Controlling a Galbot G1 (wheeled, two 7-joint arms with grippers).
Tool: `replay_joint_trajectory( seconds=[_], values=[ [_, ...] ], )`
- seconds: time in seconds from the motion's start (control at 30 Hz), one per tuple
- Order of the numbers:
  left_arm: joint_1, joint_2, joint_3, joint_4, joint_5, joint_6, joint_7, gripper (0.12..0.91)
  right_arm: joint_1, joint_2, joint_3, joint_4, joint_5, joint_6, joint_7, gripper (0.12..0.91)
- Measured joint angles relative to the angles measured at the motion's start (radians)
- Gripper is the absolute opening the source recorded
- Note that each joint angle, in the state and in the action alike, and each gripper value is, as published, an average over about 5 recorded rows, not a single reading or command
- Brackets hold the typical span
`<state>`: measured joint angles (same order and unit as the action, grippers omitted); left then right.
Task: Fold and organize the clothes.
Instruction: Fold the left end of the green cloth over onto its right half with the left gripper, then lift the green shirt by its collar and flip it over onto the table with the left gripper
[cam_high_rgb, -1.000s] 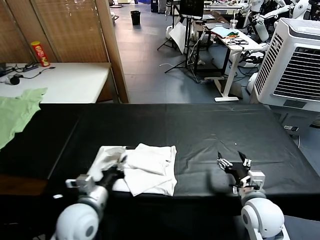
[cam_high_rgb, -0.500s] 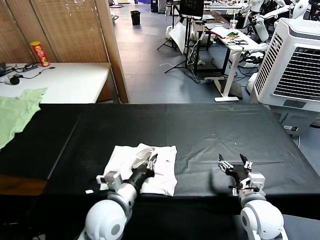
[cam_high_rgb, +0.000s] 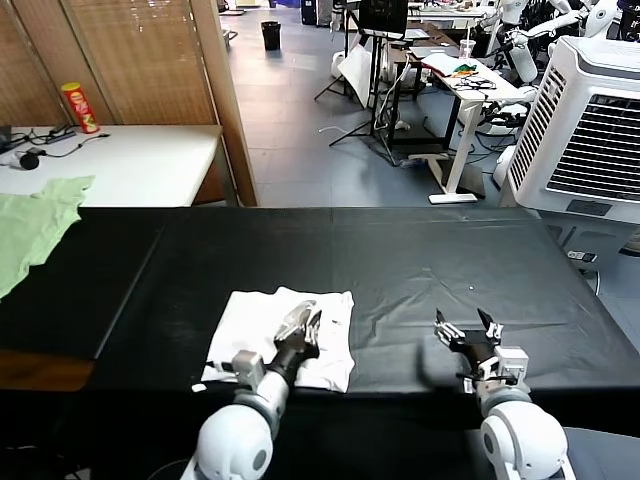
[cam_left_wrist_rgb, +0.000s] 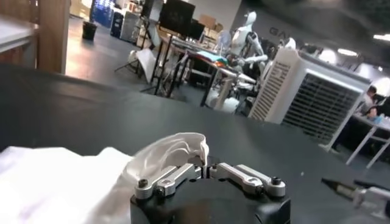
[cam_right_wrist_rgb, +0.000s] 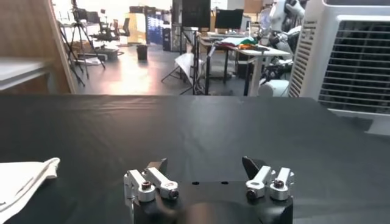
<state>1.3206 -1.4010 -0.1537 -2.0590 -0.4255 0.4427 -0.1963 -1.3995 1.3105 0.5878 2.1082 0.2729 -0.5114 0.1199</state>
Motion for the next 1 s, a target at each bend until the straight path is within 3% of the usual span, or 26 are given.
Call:
replay_joint_trajectory(
  seconds=[0.1, 0.17, 0.37, 0.47, 0.53, 0.67, 0.83, 1.0],
  values=[
    [-0.001, -0.018, 0.011, 0.018, -0.001, -0.008, 0.004, 0.172, 0.003, -0.012, -0.004, 0.003, 0.015, 0.012, -0.015, 0.798],
    [-0.001, -0.033, 0.02, 0.028, -0.017, -0.012, 0.007, 0.239, 0.007, -0.019, -0.01, 0.003, 0.024, 0.02, -0.026, 0.798],
    [0.016, -0.09, 0.057, 0.023, -0.099, -0.013, 0.012, 0.57, 0.028, -0.035, -0.04, -0.007, 0.043, 0.035, -0.067, 0.798],
    [0.026, -0.094, 0.063, -0.003, -0.047, -0.027, 0.034, 0.719, 0.046, -0.049, -0.063, -0.016, 0.055, 0.047, -0.105, 0.798],
    [0.03, -0.081, 0.054, -0.029, 0.008, -0.045, 0.052, 0.774, 0.062, -0.062, -0.084, -0.024, 0.055, 0.062, -0.14, 0.798],
    [0.043, -0.027, 0.01, -0.091, 0.111, -0.088, 0.084, 0.796, 0.102, -0.1, -0.15, -0.046, 0.016, 0.106, -0.232, 0.798],
    [0.061, 0.058, -0.082, -0.13, 0.178, -0.117, 0.083, 0.798, 0.165, -0.156, -0.285, -0.076, -0.085, 0.16, -0.345, 0.798],
    [0.087, 0.089, -0.17, -0.131, 0.208, -0.131, 0.078, 0.798, 0.234, -0.187, -0.434, -0.112, -0.188, 0.196, -0.402, 0.798]
  ],
)
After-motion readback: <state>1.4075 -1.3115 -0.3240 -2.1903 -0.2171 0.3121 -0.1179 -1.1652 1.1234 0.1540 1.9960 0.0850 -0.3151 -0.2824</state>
